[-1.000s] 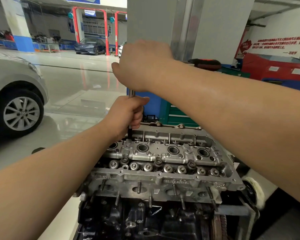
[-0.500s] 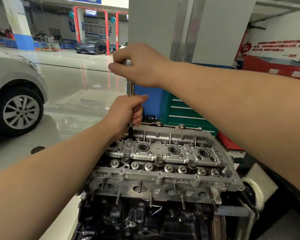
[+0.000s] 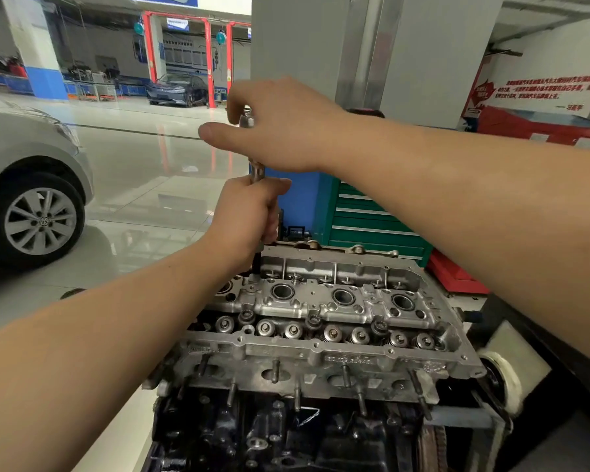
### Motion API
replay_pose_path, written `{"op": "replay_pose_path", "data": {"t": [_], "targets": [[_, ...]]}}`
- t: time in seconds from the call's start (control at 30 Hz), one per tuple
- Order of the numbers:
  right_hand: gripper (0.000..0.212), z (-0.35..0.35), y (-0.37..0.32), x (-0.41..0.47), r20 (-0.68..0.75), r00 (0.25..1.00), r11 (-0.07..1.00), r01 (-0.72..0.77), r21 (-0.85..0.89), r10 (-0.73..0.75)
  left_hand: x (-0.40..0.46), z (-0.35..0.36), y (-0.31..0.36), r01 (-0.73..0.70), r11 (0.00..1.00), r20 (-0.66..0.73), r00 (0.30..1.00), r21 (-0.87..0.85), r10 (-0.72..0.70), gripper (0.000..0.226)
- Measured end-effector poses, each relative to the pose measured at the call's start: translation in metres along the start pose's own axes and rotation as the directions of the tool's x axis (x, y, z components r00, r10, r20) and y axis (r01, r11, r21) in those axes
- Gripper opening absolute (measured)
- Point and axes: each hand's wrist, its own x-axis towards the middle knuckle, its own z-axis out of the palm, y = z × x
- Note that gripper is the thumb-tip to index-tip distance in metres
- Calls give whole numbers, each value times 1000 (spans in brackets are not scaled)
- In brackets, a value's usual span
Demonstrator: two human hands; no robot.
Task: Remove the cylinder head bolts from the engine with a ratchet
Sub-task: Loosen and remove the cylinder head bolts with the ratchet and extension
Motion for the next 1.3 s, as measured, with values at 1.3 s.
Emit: {"op": "replay_pose_path", "data": {"t": [1.3], "targets": [[85,-5,-2,-36,-169,966,916,-240,-322,194,9,-15,-15,-109,994,155,982,-5,109,48]]}}
